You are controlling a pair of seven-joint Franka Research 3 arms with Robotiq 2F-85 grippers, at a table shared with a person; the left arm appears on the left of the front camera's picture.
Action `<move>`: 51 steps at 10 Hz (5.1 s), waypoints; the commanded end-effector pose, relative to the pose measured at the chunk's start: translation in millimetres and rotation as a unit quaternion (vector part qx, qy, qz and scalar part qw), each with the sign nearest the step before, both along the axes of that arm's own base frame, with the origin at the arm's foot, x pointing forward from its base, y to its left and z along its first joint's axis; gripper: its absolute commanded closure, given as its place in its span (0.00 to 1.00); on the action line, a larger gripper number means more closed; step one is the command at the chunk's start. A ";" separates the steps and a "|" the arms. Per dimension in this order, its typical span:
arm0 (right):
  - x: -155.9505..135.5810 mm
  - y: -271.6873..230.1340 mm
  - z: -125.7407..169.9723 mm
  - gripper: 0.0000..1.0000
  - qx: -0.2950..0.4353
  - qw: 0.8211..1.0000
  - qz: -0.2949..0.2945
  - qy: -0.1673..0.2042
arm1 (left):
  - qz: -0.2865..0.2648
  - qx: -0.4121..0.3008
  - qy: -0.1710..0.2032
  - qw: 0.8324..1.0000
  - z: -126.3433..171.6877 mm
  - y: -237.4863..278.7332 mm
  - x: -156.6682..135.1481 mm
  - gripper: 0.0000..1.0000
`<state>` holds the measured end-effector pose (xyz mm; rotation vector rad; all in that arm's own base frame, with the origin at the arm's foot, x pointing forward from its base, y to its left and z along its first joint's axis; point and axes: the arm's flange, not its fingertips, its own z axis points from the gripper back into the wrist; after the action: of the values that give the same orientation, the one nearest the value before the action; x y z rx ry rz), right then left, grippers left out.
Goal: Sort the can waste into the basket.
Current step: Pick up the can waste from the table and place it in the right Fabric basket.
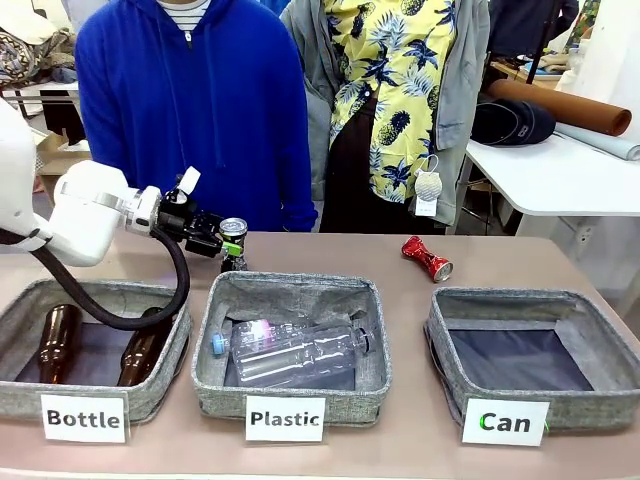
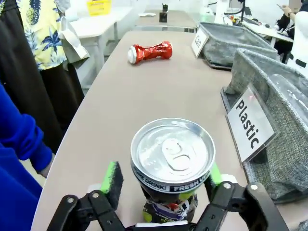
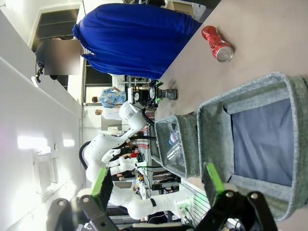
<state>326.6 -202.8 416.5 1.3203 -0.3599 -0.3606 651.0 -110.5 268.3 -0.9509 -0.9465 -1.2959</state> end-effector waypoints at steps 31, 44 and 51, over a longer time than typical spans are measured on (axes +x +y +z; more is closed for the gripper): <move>-96.8 -71.7 34.1 0.00 -0.198 0.980 -0.012 0.029 | -0.365 0.358 -0.112 0.852 213.1 -595.8 -174.2 0.59; -96.8 -71.7 34.1 0.00 -0.198 0.980 -0.012 0.029 | -0.334 0.385 -0.152 0.847 205.6 -635.5 -184.8 0.00; -64.0 -7.8 25.6 0.00 -0.165 0.985 0.042 -0.020 | -0.273 0.436 0.054 0.856 242.3 -412.8 -244.8 0.15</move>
<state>255.2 -230.0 444.4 0.9940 -0.3615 -0.2374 446.1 -583.5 538.0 -0.5044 -0.0040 -1.9678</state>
